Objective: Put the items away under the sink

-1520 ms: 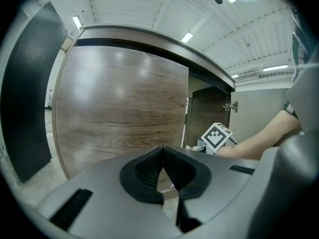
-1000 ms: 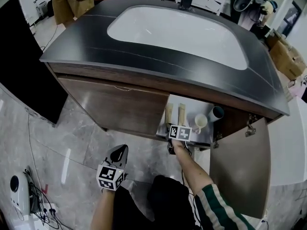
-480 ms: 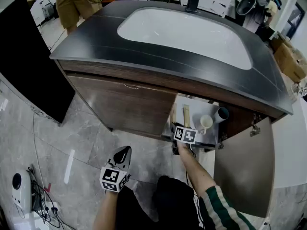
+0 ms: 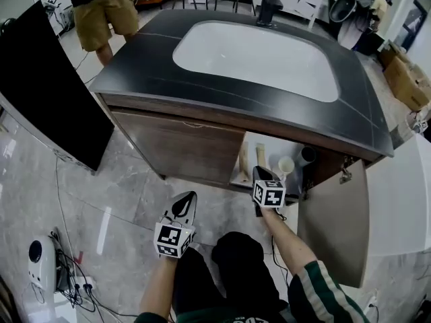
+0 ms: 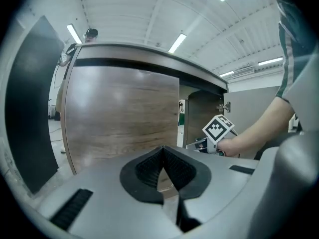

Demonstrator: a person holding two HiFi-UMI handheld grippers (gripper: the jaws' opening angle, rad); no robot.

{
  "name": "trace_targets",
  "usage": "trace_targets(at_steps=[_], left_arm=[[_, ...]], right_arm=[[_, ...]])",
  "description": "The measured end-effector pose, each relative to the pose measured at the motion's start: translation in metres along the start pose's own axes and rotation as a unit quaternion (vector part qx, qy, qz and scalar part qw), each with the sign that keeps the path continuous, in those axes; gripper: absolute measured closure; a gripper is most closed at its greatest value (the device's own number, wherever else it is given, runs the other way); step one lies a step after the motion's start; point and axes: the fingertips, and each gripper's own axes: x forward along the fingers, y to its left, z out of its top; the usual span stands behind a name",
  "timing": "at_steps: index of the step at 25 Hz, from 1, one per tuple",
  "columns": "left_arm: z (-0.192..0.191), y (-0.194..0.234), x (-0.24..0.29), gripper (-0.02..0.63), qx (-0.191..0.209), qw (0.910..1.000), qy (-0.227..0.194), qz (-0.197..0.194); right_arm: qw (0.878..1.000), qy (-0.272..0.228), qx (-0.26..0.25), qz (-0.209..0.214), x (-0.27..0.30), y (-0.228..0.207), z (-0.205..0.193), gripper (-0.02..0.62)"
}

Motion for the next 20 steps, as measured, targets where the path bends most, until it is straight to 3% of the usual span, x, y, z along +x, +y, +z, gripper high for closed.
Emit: trace_targets(at_steps=[5,9,13,20], left_arm=[[0.086,-0.020,-0.028,0.595,-0.009,0.9998,0.013,-0.009],[0.163,-0.026,-0.059,0.595,0.012,0.9998,0.013,-0.007],[0.240,-0.027,-0.076,0.595,0.020,0.9997,0.012,-0.009],[0.366,-0.026,-0.105,0.595,-0.007,0.9997,0.024,0.000]], right_arm=[[0.998,0.025,-0.049,0.020,-0.084,0.043,0.046,0.551],[0.997,0.028,-0.054,0.047,-0.149,0.078,0.093,0.551],[0.997,0.023,-0.062,0.046,-0.202,0.095,0.151,0.551],[0.997,0.015,-0.069,0.042,-0.305,0.118,0.270,0.551]])
